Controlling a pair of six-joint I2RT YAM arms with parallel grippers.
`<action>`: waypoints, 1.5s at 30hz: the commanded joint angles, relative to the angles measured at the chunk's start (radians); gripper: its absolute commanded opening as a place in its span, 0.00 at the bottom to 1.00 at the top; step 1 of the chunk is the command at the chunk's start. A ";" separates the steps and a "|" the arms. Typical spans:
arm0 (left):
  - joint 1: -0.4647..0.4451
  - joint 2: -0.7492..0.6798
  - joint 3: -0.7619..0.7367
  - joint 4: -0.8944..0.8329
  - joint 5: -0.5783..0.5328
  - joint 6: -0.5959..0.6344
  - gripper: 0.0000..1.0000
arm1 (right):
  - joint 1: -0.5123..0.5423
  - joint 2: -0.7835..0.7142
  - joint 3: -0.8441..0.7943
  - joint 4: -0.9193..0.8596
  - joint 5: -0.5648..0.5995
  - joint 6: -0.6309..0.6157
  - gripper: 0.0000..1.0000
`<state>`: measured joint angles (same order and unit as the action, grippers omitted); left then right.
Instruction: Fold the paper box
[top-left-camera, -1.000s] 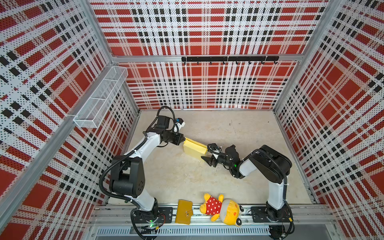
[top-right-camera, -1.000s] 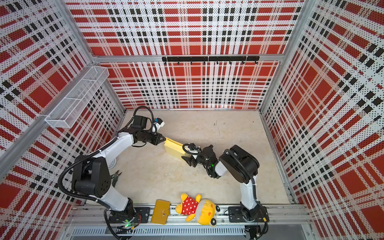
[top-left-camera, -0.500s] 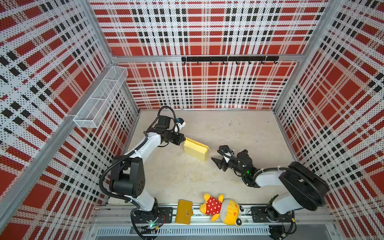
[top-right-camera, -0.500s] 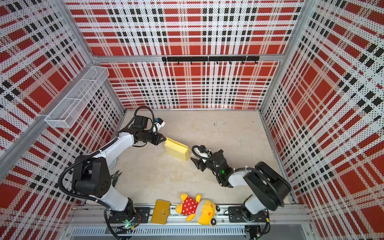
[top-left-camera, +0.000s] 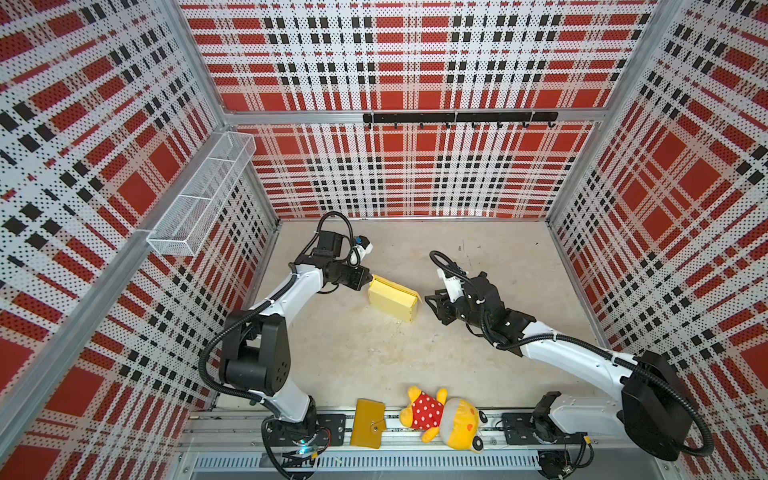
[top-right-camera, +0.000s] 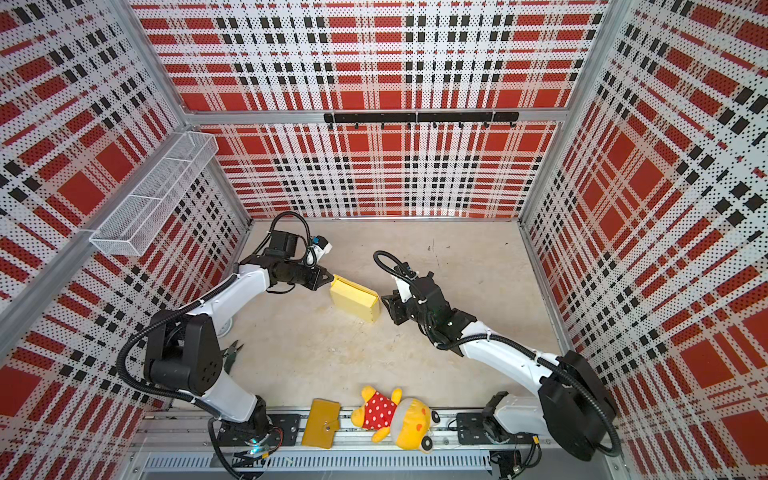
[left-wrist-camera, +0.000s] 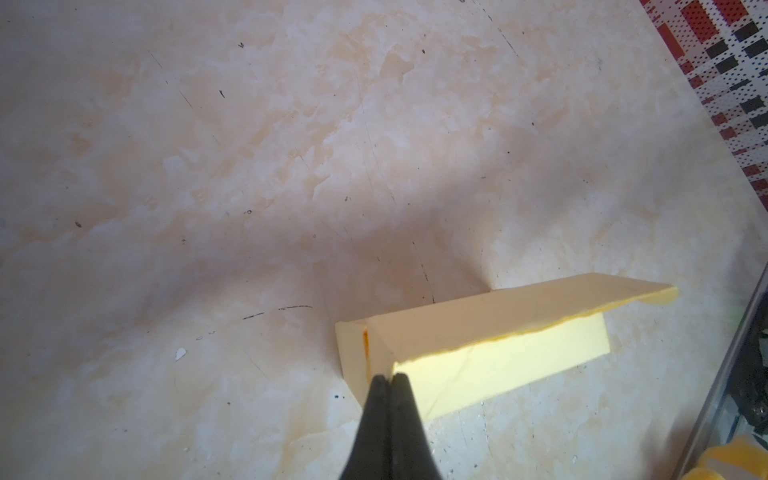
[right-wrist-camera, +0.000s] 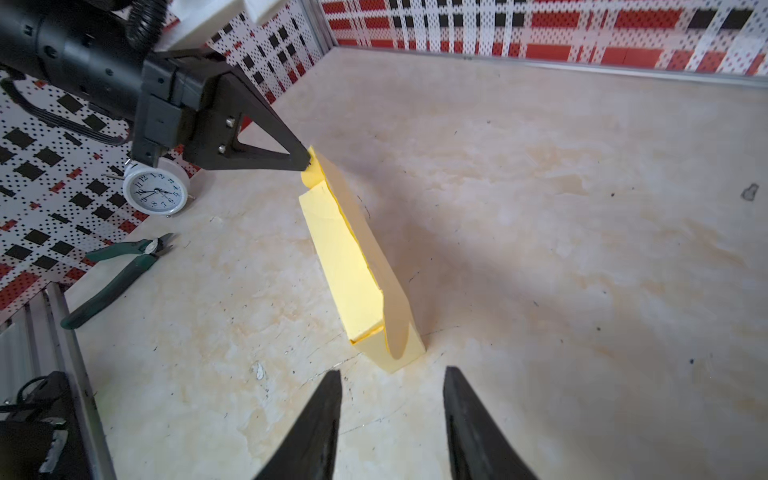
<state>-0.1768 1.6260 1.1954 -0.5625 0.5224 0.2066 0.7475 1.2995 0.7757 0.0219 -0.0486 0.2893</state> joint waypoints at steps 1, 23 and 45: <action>-0.008 -0.008 -0.009 -0.008 -0.011 -0.006 0.00 | 0.014 0.059 0.092 -0.154 0.001 0.129 0.43; -0.018 0.000 -0.006 -0.008 -0.009 -0.006 0.01 | 0.023 0.266 0.276 -0.184 -0.091 0.219 0.22; -0.039 -0.002 -0.023 0.008 0.005 -0.024 0.02 | 0.024 0.300 0.286 -0.100 -0.091 0.294 0.14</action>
<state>-0.1909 1.6260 1.1946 -0.5503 0.5056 0.1978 0.7681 1.5795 1.0325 -0.1692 -0.1440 0.5617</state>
